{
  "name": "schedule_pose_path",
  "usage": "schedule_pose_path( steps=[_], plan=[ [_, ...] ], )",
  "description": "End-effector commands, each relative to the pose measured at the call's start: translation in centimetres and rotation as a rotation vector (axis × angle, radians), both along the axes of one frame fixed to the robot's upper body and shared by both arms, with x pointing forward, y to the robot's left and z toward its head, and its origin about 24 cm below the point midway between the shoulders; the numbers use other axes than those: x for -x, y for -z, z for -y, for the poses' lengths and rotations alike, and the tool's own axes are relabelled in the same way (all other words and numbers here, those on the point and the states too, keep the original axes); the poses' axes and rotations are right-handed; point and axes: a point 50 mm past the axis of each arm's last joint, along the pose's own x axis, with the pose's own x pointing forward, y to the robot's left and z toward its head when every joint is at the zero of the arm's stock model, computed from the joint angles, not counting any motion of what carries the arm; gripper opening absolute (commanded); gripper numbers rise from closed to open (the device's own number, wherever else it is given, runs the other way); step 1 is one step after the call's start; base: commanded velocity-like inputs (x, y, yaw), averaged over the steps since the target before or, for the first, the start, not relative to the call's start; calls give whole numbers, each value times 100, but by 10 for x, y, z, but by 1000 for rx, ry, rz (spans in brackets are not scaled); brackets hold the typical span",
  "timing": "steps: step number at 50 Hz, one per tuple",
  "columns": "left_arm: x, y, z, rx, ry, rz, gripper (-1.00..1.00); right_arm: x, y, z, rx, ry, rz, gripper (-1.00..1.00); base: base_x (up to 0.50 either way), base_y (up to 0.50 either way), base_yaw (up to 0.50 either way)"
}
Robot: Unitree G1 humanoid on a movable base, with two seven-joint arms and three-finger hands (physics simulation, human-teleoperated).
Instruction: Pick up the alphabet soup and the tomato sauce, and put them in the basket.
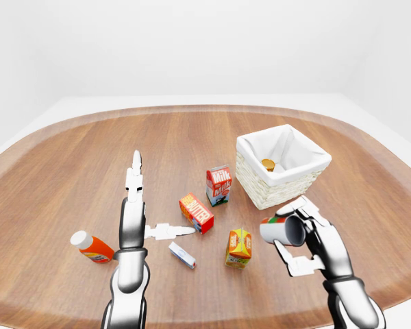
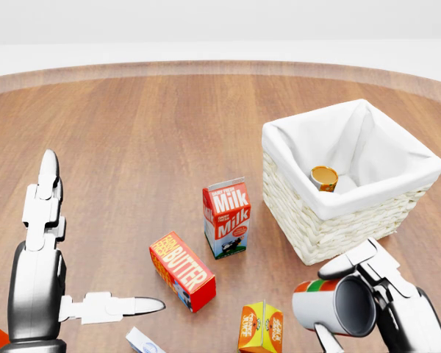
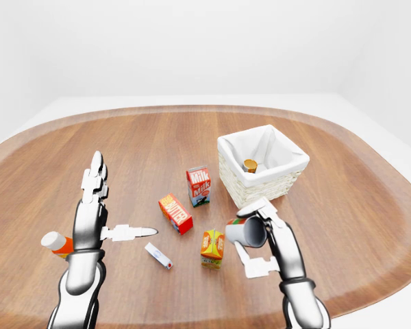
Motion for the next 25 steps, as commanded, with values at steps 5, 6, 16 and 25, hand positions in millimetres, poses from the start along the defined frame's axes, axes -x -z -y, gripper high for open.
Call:
schedule_pose_path(
  steps=[5, 6, 16, 25],
  plan=[
    [0, 1, 0, -2, -2, -3, 100, 5, -49, 2, 4, -20, 228, -100, 0, 0, 0],
    [0, 1, 0, -2, -2, -3, 100, 6, -55, 1, 11, -22, 256, -100, 0, 0, 0],
    [0, 0, 0, -3, -2, -2, 100, -4, -68, 3, 28, -7, 339, -100, 0, 0, 0],
    [0, -1, 1, -2, 1, 5, 100, -8, -104, 1, 92, -7, 526, -100, 0, 0, 0]
  ],
)
